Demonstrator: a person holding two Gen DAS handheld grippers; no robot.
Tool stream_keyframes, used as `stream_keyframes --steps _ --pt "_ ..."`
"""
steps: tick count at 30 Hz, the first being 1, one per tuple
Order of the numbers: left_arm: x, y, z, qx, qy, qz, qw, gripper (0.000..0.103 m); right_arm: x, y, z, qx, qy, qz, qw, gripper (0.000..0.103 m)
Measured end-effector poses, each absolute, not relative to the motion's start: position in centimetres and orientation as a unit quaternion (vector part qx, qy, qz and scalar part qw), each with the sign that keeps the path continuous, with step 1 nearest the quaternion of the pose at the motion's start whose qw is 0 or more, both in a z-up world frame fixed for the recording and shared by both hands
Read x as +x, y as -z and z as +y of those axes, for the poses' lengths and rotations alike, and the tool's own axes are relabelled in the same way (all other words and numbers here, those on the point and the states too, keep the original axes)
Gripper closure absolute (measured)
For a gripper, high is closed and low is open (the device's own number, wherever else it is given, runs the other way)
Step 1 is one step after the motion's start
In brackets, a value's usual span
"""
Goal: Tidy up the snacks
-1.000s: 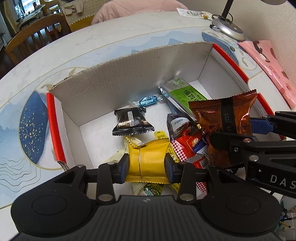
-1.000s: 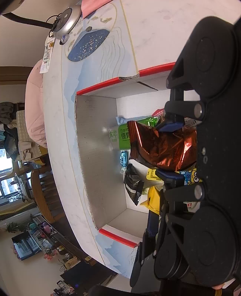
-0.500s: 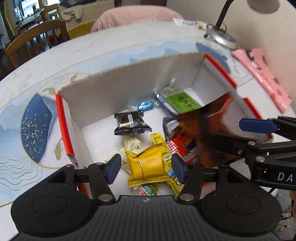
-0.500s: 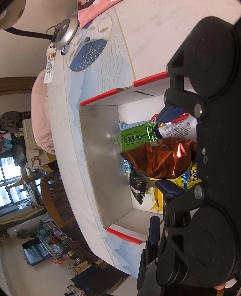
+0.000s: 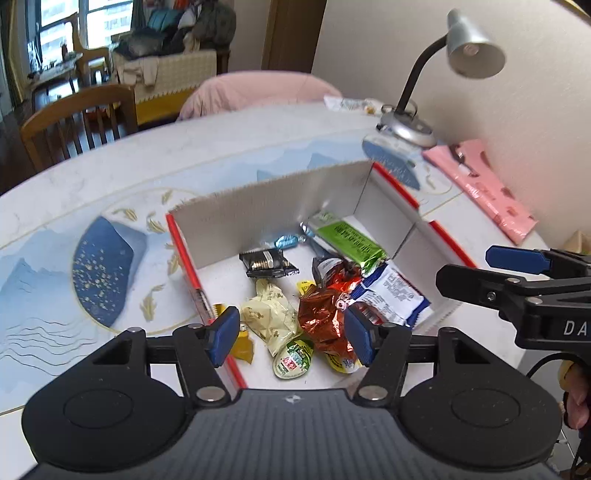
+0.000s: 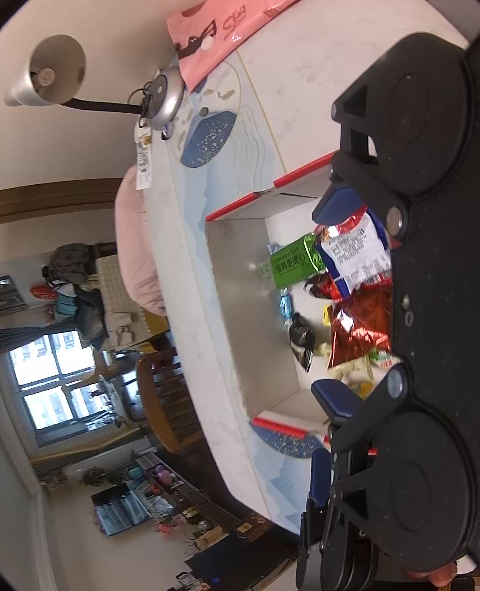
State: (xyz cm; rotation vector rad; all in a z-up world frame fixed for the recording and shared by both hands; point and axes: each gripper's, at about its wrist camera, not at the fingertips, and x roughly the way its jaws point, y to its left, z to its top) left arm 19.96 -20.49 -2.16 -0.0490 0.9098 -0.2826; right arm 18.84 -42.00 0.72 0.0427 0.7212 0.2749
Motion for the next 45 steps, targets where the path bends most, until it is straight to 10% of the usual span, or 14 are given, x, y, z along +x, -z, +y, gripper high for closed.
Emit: stream_keyframes --steps 19,45 --pt "12.7 -2.2 -15.9 -0.047 0.163 0.361 0.917 0.017 12.7 -2.8 -39.4 0.021 -0.115 0.268 0.956 0.0" --pt "10.7 -2.1 -15.4 -0.06 0.151 0.353 0.921 0.016 10.5 -1.5 -38.8 0.04 -0.075 0.259 0.962 0.0"
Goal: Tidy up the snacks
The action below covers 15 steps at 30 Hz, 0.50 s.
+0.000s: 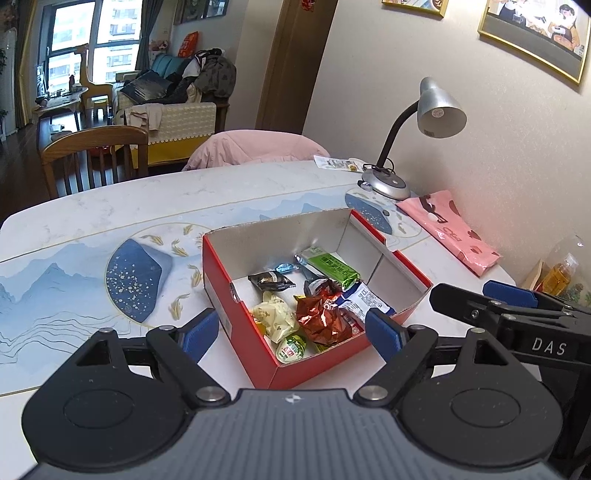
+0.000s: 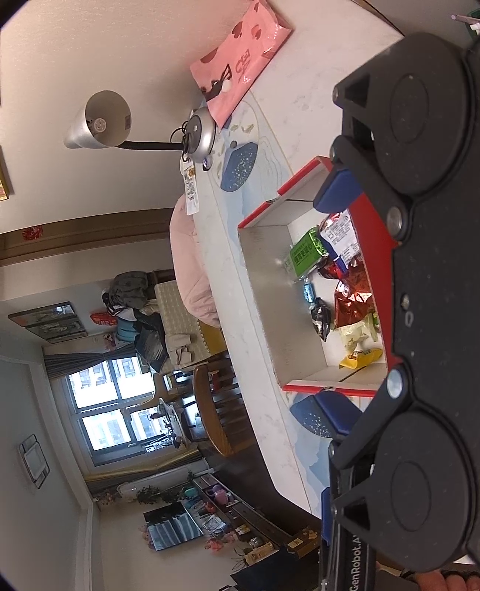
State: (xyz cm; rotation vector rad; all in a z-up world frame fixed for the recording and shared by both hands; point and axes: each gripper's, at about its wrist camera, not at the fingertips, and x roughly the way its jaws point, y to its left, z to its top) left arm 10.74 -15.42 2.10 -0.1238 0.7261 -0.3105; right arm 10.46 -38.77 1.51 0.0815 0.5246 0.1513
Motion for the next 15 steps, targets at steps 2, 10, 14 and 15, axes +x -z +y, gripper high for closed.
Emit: stream_keyframes --steps 2,10,14,15 --pt "10.71 -2.11 -15.38 -0.061 0.151 0.352 0.922 0.016 10.47 -1.51 -38.74 0.04 -0.076 0.258 0.962 0.0" --pt "10.56 -2.38 -15.17 -0.063 0.147 0.346 0.924 0.016 10.46 -1.68 -38.12 0.029 -0.086 0.255 0.963 0.0" --pt "10.5 -2.46 -15.15 -0.064 0.146 0.344 0.925 0.016 10.49 -1.7 -38.0 0.028 -0.086 0.255 0.963 0.0" --pt "10.47 -2.47 -15.14 -0.065 0.146 0.344 0.925 0.016 10.51 -1.72 -37.97 0.027 -0.087 0.255 0.963 0.0"
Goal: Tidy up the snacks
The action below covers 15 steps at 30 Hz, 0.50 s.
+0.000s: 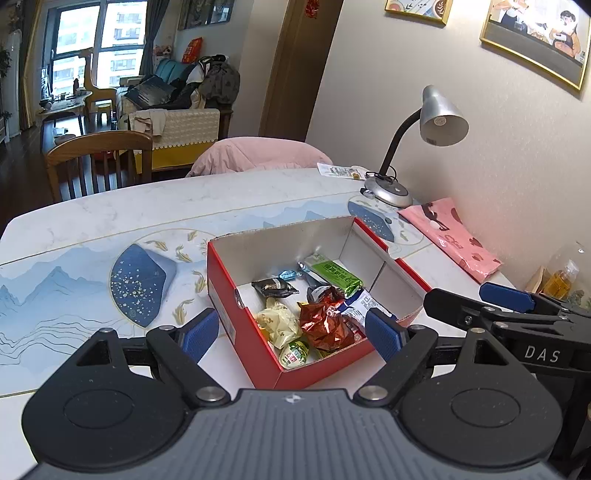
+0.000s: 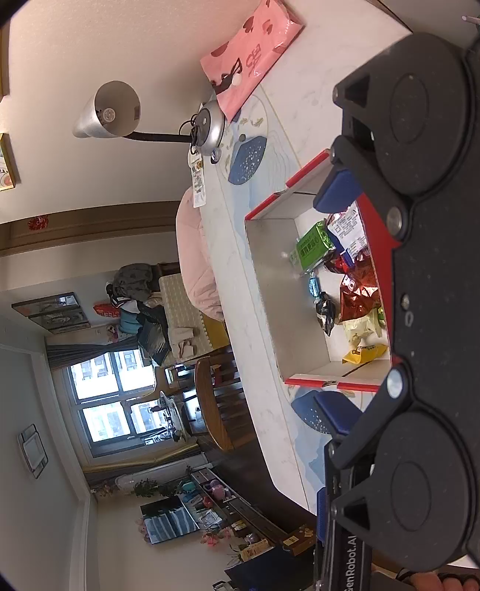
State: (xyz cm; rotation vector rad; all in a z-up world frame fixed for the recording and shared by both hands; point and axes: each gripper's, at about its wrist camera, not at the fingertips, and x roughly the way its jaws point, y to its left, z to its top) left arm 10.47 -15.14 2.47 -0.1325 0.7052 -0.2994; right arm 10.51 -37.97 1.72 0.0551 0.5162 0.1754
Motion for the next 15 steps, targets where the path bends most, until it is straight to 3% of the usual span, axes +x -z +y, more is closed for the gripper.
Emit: stream_keyframes --steps 15 --pt "10.78 -2.47 -14.81 -0.069 0.145 0.344 0.925 0.016 10.48 -1.54 -37.38 0.027 -0.089 0.258 0.962 0.0"
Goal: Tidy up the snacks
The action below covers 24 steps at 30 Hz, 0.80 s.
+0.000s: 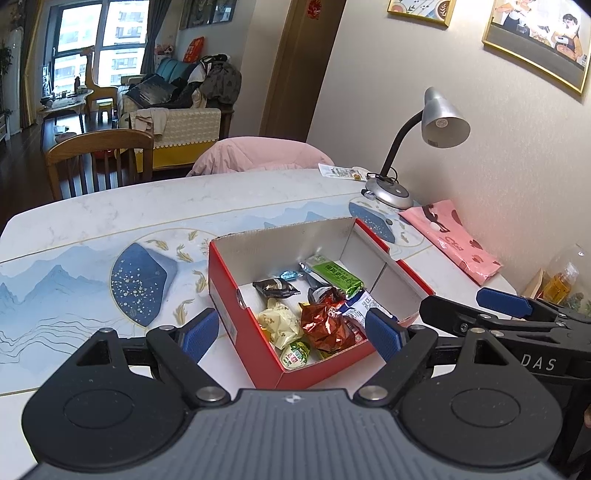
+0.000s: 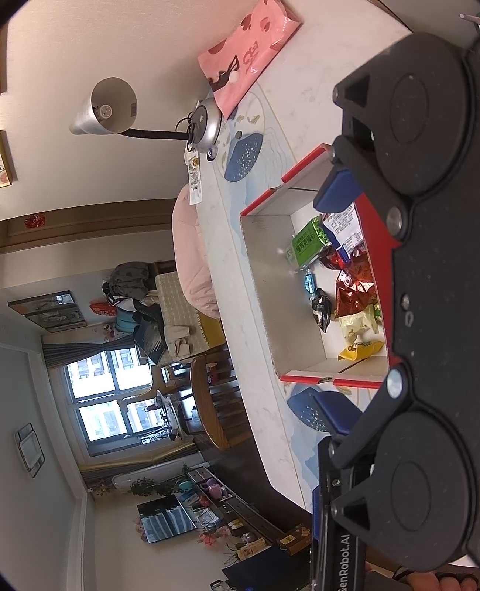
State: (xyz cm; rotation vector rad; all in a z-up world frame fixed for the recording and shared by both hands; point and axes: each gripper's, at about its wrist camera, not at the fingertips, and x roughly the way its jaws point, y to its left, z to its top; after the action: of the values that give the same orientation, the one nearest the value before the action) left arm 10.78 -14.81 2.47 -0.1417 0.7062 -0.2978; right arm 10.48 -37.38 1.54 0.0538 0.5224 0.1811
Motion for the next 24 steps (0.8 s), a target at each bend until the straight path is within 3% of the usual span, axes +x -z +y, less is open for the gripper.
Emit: stream_keyframes --steps 24 --pt "10.82 -2.11 -14.46 -0.073 0.142 0.348 0.924 0.016 10.64 -1.24 -37.18 0.028 -0.09 0.261 0.961 0.0"
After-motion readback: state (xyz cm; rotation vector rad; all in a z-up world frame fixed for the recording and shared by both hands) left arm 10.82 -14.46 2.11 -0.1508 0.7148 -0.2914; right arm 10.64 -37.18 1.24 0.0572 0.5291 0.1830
